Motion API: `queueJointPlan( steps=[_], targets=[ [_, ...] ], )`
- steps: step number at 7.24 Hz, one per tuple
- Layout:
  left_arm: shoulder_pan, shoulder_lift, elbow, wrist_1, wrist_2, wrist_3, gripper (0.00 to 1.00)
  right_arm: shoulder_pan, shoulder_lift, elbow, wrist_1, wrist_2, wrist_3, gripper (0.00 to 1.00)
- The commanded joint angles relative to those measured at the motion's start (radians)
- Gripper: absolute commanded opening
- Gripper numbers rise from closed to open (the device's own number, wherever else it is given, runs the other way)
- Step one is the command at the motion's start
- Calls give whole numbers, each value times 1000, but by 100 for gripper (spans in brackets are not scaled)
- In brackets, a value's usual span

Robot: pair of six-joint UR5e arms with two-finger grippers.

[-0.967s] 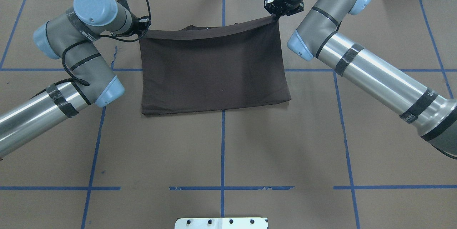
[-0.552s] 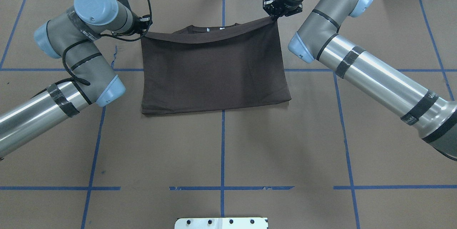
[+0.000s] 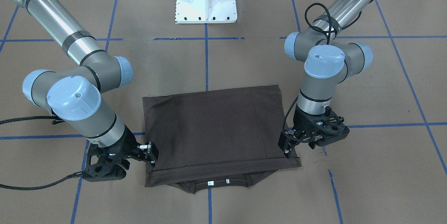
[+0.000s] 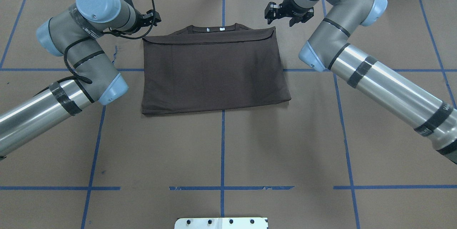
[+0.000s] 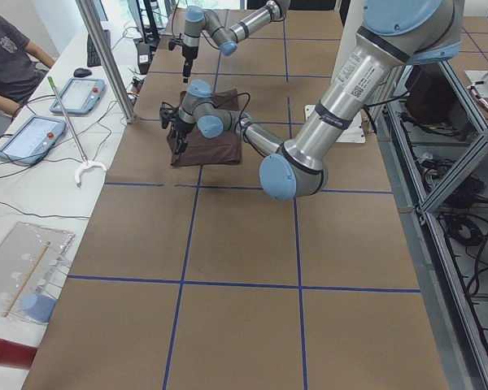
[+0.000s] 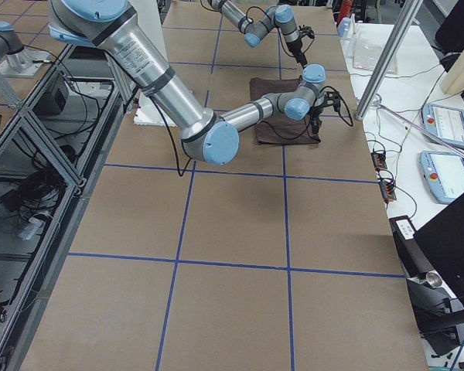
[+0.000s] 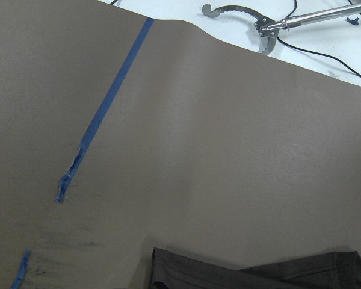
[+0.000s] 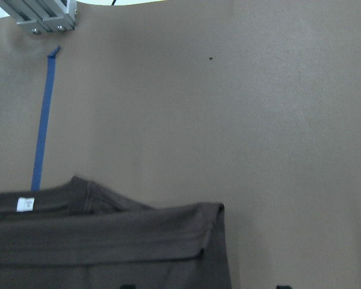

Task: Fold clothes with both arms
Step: 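Lay the hem down near the collar and open both grippers, then move the right gripper to the folded shirt's corner nearest it and grasp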

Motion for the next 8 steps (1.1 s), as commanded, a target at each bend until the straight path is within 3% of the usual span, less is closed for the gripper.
queueJointPlan(
  steps=[1, 3, 4, 7, 8],
  targets=[
    [1, -7, -31, 9, -3, -6, 100, -76, -208, 245, -4, 19, 118, 100],
    [5, -1, -90, 18, -5, -18, 100, -164, -355, 377, -3, -7, 163, 100],
    [5, 1, -96, 20, -3, -21, 100, -185, -366, 402, -4, -6, 175, 100],
    [3, 7, -100, 18, -3, -21, 100, -219, -338, 363, -8, -21, 187, 99],
    [3, 11, -100, 18, -3, -21, 100, -219, -307, 341, -11, -29, 189, 93]
  ],
)
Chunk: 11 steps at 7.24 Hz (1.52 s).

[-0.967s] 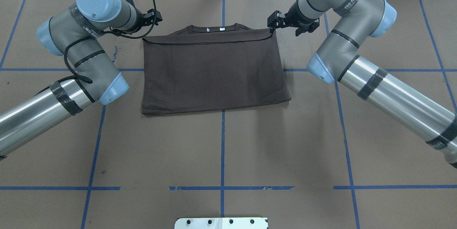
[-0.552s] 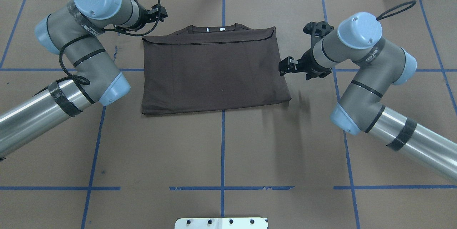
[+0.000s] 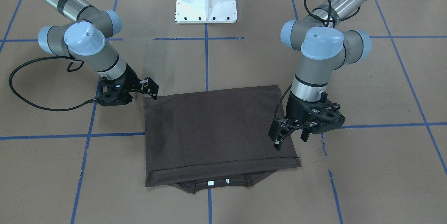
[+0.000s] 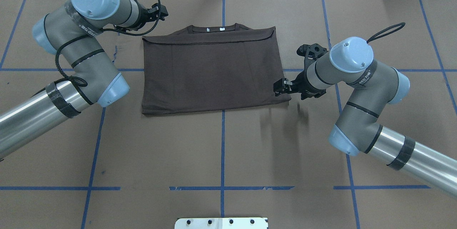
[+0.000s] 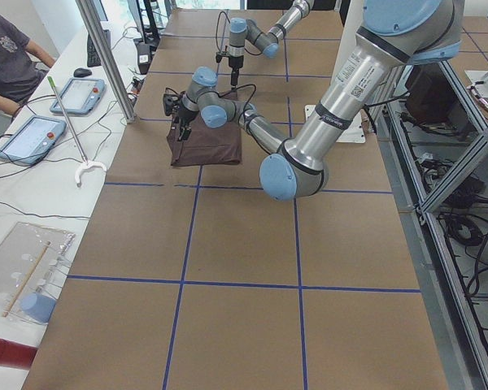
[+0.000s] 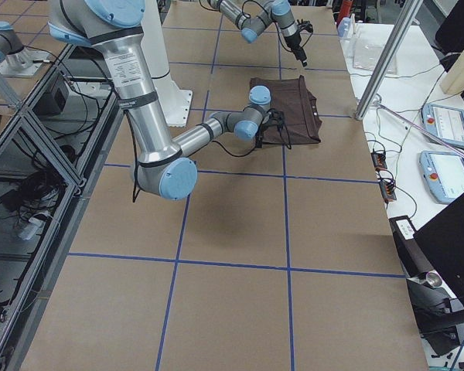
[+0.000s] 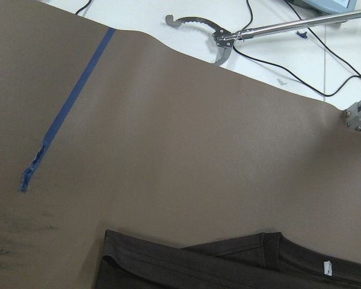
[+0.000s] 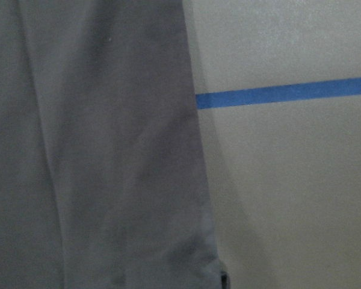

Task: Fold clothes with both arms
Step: 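Move the right gripper to the folded shirt's corner nearest it and grasp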

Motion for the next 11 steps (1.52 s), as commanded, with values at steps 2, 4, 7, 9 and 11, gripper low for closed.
queueJointPlan(
  steps=[2, 4, 7, 9, 11],
  targets=[
    [-1, 9, -1, -1, 2, -2, 100, 1, 31, -34, -4, -9, -12, 25],
    [1, 11, -2, -1, 2, -2, 100, 1, 28, -34, -4, -6, -14, 0],
    [1, 9, -18, -1, 2, -2, 100, 7, 2, -2, -6, 8, -6, 0],
    [1, 11, -19, 1, 2, -2, 100, -60, -150, 169, -9, 51, 1, 0],
    [1, 24, -44, 1, 2, -5, 100, -204, -403, 415, -9, 47, 3, 0]
  ],
)
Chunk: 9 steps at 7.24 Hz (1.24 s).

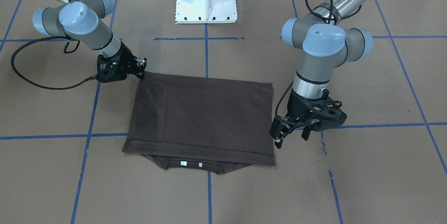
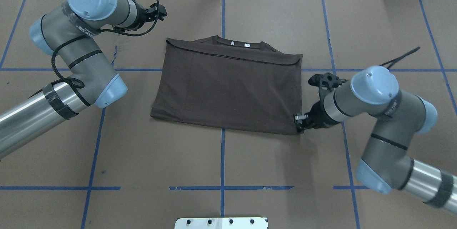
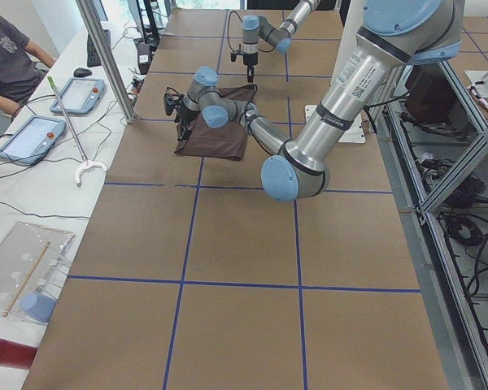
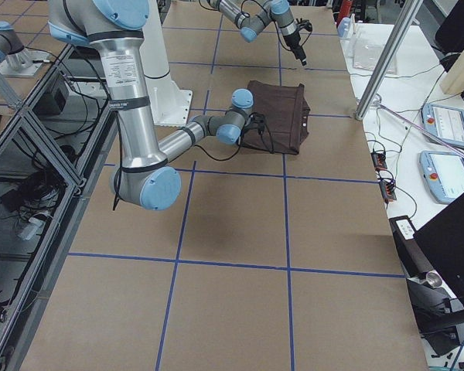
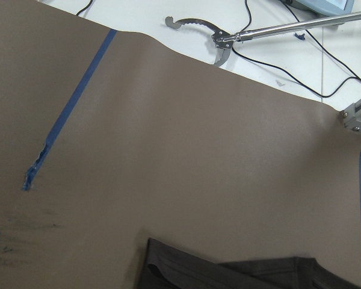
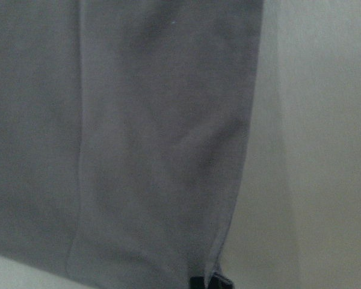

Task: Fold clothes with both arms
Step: 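Drag the folded shirt toward the robot with the right gripper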

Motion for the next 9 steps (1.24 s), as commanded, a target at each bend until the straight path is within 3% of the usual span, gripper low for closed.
queueJointPlan(
  steps=[1, 3, 4, 5, 7, 9],
  targets=[
    [5, 32, -47, 0, -2, -23, 100, -174, -276, 260, 1, -4, 17, 0],
    [31, 32, -67, 0, 0, -52, 100, -390, -324, 330, 5, -53, 145, 0],
    [36, 32, -75, 0, 0, -58, 100, -415, -322, 338, 6, -93, 151, 91],
    [46, 32, -84, 0, -2, -60, 100, -414, -316, 350, 9, -111, 151, 100],
    [159, 72, -180, 78, 0, -162, 100, -322, -237, 378, 9, -169, 151, 100],
    [322, 121, -288, 163, 9, -384, 100, -151, -172, 372, 3, -164, 149, 100]
  ],
)
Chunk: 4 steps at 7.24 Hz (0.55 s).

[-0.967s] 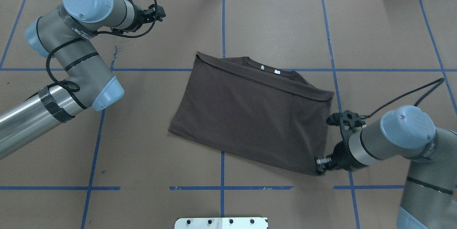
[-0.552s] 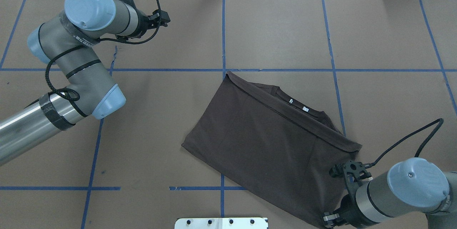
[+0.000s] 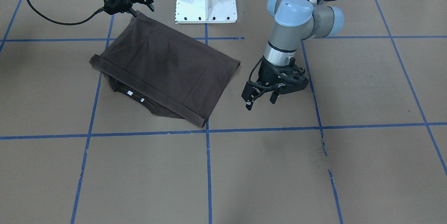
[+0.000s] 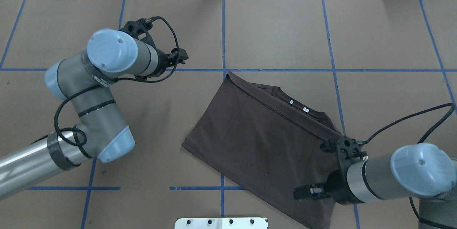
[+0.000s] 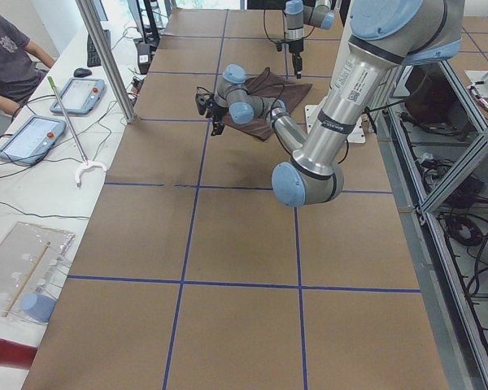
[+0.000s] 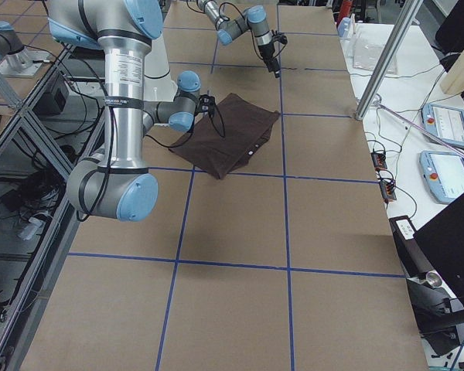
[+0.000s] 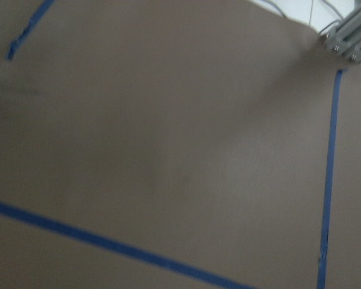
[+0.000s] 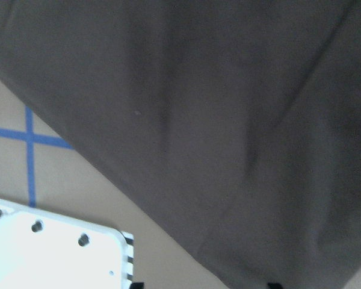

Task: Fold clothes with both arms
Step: 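Lower the left gripper to the shirt's near edge while the right gripper holds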

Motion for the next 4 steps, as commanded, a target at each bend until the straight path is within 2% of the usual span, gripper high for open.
queueJointPlan(
  steps=[1, 2, 4],
  targets=[
    [172, 41, -100, 83, 18, -222, 99, 171, 72, -5, -3, 13, -1, 100],
    [250, 33, -99, 114, 61, -289, 98, 210, 83, -25, -5, 19, -13, 100],
    [295, 30, -81, 133, 75, -316, 91, 230, 119, -48, -5, 19, -15, 100]
  ],
)
